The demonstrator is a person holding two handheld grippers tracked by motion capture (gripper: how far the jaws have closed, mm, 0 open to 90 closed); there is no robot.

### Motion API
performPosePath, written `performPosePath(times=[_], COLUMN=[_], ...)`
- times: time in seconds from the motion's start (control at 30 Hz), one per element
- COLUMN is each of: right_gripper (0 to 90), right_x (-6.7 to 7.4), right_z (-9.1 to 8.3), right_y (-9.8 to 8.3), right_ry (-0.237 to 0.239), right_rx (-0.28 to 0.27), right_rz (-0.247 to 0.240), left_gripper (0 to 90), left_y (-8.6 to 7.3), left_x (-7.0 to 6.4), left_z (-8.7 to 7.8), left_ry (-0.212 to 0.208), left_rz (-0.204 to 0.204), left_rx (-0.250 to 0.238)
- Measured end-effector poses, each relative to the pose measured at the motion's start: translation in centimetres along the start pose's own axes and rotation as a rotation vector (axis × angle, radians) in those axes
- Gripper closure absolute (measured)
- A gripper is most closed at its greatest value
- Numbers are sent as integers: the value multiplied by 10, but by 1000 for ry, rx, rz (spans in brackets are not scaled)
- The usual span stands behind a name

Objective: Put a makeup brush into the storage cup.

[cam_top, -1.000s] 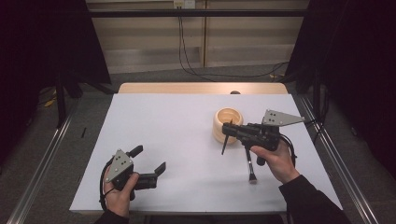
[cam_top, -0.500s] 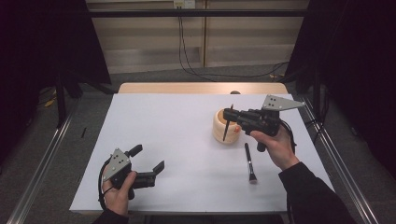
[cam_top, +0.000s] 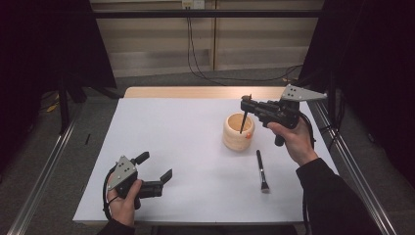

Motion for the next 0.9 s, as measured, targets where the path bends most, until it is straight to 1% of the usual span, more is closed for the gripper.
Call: performPosePath(times=[0.03, 0.1, 0.17, 0.23, 0.27, 0.33, 0.4, 0.43, 0.47, 0.53, 0.63, 0.67, 0.73, 0.8, 0.83, 0.9], right_gripper=[842, 842, 842, 842, 842, 842, 842, 842, 842, 842, 842, 842, 842, 842, 842, 842], right_x=[-2, -6, -11, -15, -18, -22, -26, -27, -28, -32, -40, -43, -47, -49, -50, -51], right_z=[1, 3, 5, 8, 9, 12, 14, 15, 17, 20, 24, 25, 27, 28, 29, 32], right_y=[1, 1, 0, 0, 0, 2, 4, 5, 5, 5, 0, -2, -6, -10, -11, -15], right_ry=[-8, -30, -34, -45, -54, -64, -70, -76, -86, -97, -125, -120, -135, -145, -138, -142], right_rx=[0, 4, -2, 2, 5, -1, -12, -14, -11, -12, 2, 5, 9, 18, 22, 29], right_rz=[-1, -16, -7, -14, -6, -15, -6, -6, -16, -10, -4, 0, 17, 10, 14, 18], left_gripper=[10, 10, 10, 10, 11, 15, 14, 14, 13, 14, 14, 14, 14, 14, 14, 14], left_y=[0, 0, 0, -1, -1, 0, 0, -1, -1, -1, -1, -1, -1, 0, 0, 0], left_x=[0, 0, 0, -1, -1, -1, -2, -2, -2, -2, -1, -1, -2, -2, -2, -2], left_z=[0, 0, 0, 0, 0, 0, 1, 0, 0, 0, 0, 0, 0, 0, -1, 0], left_ry=[3, 2, 1, -10, -11, -8, -14, -14, -13, -20, -19, -19, -23, -25, -26, -29], left_rz=[-8, -7, -7, -9, -7, 4, 1, 6, 3, 0, -1, -1, -2, 0, 0, -9], left_rx=[-4, -5, -4, 0, 1, 1, -3, 1, 0, 0, 1, 0, 0, -1, -1, -3])
Point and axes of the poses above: each handheld gripper's, and its own axes: z roughly forward along the jaws, y roughly out of its top, x roughly to its left, the point moved 5 cm from there along z, roughly forward along the jaws, and after that the axes turned 3 degrees about y, right-handed, at the moved point
